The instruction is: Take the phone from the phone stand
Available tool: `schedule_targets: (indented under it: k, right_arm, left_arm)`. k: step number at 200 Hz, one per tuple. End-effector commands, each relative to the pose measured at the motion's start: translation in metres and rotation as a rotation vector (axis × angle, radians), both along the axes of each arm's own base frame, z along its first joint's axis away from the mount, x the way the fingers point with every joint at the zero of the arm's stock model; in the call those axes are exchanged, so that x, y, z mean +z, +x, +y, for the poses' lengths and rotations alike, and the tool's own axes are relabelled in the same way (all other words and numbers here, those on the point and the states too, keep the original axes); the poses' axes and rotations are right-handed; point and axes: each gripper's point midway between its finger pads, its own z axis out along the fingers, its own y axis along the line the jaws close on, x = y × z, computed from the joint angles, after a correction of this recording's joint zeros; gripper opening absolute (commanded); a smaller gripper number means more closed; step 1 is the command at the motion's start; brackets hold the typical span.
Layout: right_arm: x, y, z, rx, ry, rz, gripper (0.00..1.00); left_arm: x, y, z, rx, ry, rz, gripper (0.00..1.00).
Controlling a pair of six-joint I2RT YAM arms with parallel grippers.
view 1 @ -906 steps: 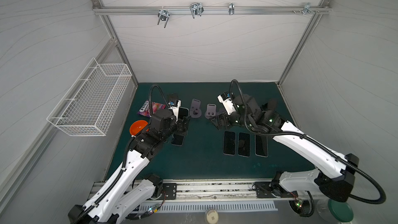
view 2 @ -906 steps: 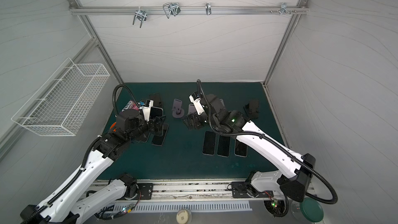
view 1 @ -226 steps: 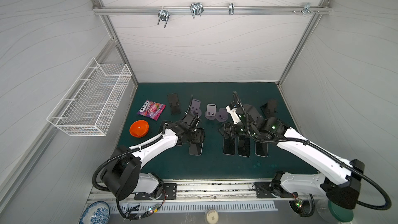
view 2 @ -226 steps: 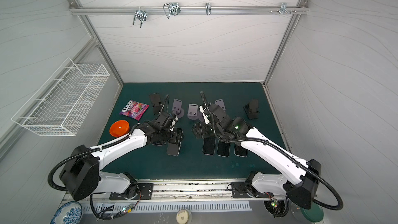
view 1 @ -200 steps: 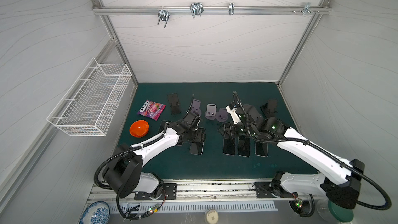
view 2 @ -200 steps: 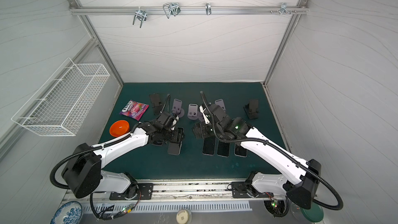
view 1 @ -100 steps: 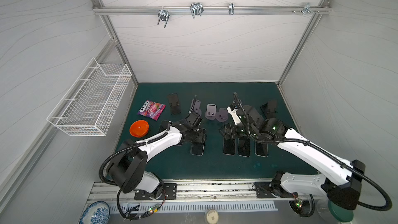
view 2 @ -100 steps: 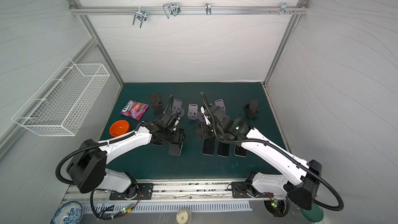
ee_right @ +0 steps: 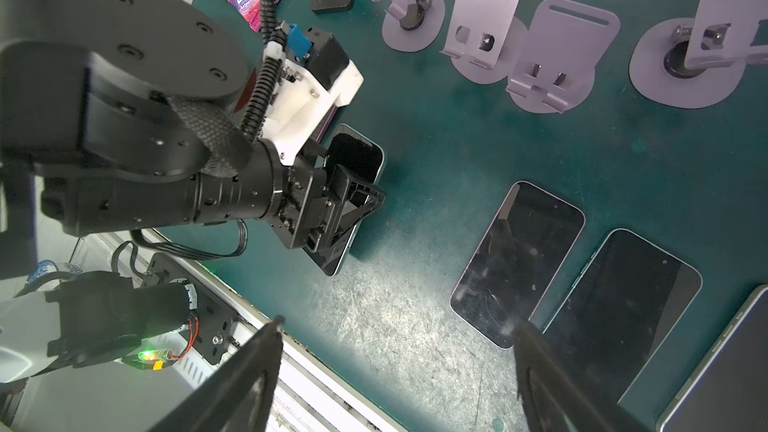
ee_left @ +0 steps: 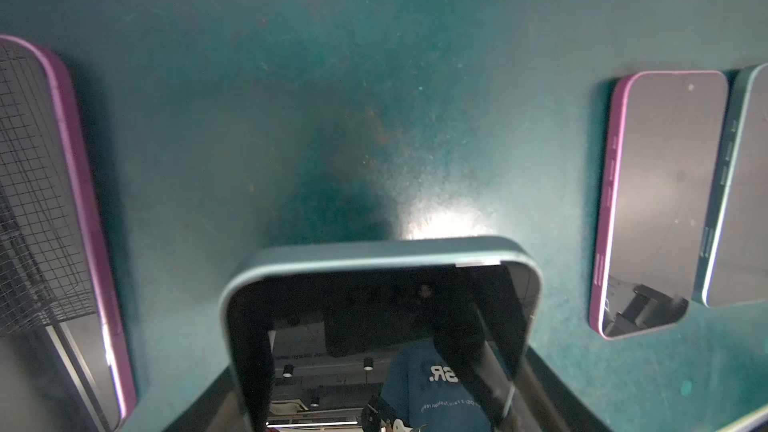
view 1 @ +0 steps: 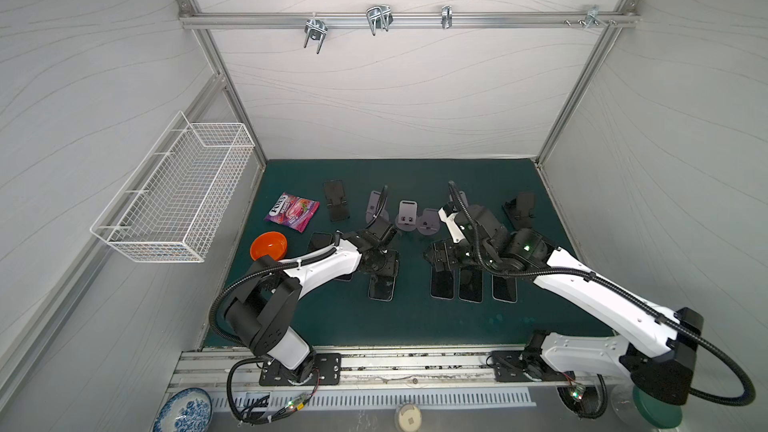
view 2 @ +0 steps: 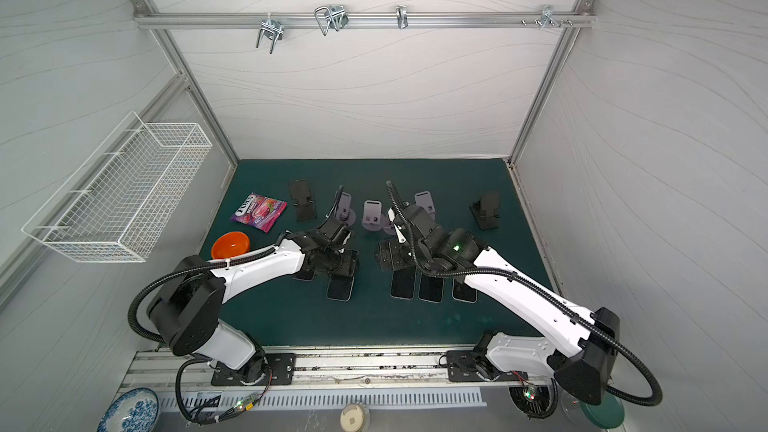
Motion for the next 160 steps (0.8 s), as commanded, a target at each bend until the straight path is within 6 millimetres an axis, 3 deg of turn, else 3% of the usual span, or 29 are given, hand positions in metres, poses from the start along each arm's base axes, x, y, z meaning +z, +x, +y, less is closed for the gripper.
schedule_targets:
  k: [1,160]
  right_arm:
    - [-0.002,-0.003,-0.007,-0.01,-0.02,-0.002,0.88]
    - [-0.007,-0.007,-0.013,-0.02,-0.03,0.01,0.88]
  left_arm:
    - [0.01,0.014,-0.008,0.024,-0.008,-0.039,0.65]
    - [-0.018,0.008,0.007,0.073,0.113,0.001,0.76]
